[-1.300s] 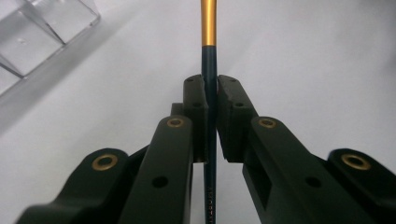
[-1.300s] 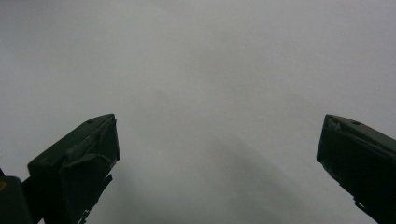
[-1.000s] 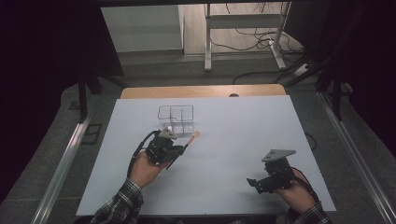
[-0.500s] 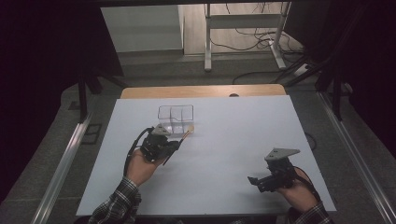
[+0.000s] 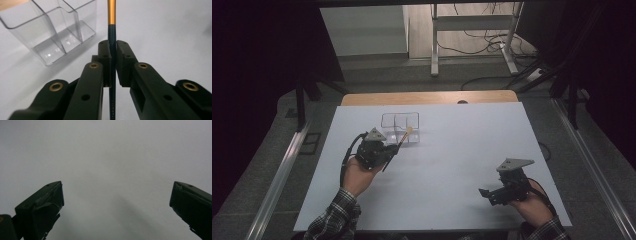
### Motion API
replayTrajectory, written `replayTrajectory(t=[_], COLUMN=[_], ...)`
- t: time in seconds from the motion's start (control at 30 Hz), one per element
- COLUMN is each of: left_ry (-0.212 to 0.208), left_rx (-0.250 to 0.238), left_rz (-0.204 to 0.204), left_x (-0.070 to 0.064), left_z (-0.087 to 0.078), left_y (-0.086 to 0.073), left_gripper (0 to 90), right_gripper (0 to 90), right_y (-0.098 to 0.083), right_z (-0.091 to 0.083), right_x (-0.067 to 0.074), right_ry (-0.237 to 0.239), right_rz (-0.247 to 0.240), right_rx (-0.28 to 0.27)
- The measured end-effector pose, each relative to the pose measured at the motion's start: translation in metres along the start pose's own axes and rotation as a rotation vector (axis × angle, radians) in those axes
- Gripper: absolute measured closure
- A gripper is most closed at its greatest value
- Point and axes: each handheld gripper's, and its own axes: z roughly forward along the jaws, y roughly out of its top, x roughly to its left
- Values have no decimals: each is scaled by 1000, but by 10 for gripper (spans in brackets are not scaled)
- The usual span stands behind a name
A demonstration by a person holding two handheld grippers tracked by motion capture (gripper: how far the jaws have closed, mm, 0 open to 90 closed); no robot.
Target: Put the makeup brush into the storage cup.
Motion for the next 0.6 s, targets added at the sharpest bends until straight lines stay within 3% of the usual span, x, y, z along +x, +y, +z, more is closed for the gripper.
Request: replayTrajectory(t=[0.6], left_ry=[33], left_rx=[-72], left_rz=[-63], left_x=[15], left_z=[-7], left_y=[-2], left_gripper=[835], right_gripper=[0], right_y=[0], right_z=[0], right_x=[0], right_ry=[0], right_rz=[-7], right_rx=[-2])
